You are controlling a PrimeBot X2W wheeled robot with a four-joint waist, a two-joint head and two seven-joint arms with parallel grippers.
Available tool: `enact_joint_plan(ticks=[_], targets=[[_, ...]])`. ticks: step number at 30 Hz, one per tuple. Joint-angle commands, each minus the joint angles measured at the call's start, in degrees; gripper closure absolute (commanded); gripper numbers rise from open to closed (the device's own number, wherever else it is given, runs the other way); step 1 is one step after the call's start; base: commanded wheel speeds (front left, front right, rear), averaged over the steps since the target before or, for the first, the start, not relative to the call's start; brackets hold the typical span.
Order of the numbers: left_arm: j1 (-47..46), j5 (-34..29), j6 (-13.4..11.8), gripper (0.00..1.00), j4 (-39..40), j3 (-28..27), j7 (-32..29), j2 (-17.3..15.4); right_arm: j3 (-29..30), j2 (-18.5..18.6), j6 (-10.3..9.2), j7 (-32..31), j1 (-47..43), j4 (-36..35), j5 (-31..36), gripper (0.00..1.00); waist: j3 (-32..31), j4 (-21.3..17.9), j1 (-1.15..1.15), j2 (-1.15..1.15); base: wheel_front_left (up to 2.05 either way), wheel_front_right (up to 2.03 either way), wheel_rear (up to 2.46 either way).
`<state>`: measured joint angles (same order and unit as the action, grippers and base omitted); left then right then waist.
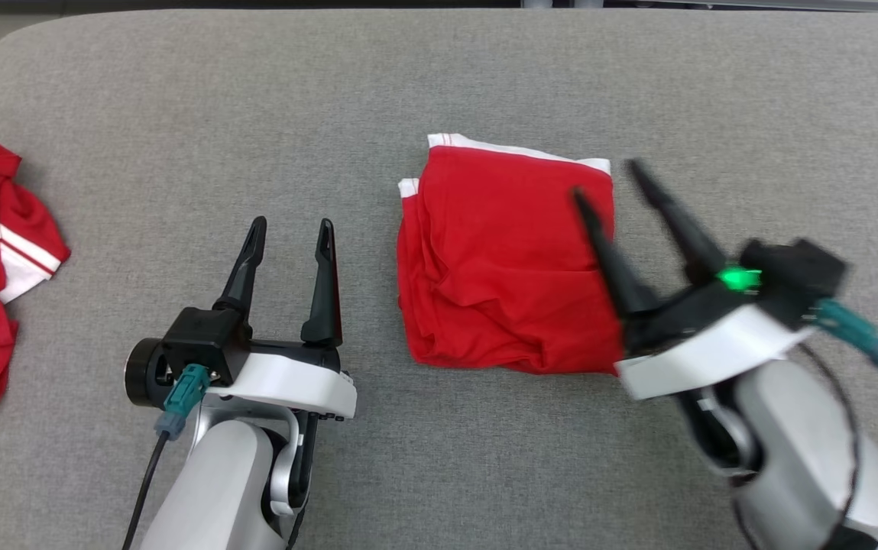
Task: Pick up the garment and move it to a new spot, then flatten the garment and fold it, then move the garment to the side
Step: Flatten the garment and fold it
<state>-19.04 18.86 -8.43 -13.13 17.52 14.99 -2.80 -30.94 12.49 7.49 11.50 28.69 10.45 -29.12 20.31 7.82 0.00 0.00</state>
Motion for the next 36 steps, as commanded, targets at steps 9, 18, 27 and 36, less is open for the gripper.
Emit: enact_joint_plan(ticks=[9,18,27,36], targets=[[0.2,-3.0,0.7,0.0,0.4,-1.9,0.3,-1.0,21.0,3.7,0.0,0.7,-10.7,-1.7,4.9,0.0,-1.1,-2.5,0.0,0.0,0.0,0.0,0.0],[2.5,-4.5,1.0,0.0,0.8,-3.5,0.3,-2.5,29.8,3.1,0.0,-2.0,-18.8,-5.6,8.3,0.0,-4.5,-4.5,0.0,0.0,0.0,0.0,0.0],[8.5,-3.1,1.1,0.0,0.5,-4.6,0.1,-4.4,30.0,1.1,0.0,-5.1,-25.6,-8.6,10.8,0.0,-11.3,-5.3,0.0,0.0,0.0,0.0,0.0],[14.7,-1.0,1.1,0.0,1.3,-6.0,-1.6,-6.7,29.9,-0.7,0.0,-8.1,-31.6,-11.8,12.4,0.0,-17.0,-5.4,0.0,0.0,0.0,0.0,0.0]])
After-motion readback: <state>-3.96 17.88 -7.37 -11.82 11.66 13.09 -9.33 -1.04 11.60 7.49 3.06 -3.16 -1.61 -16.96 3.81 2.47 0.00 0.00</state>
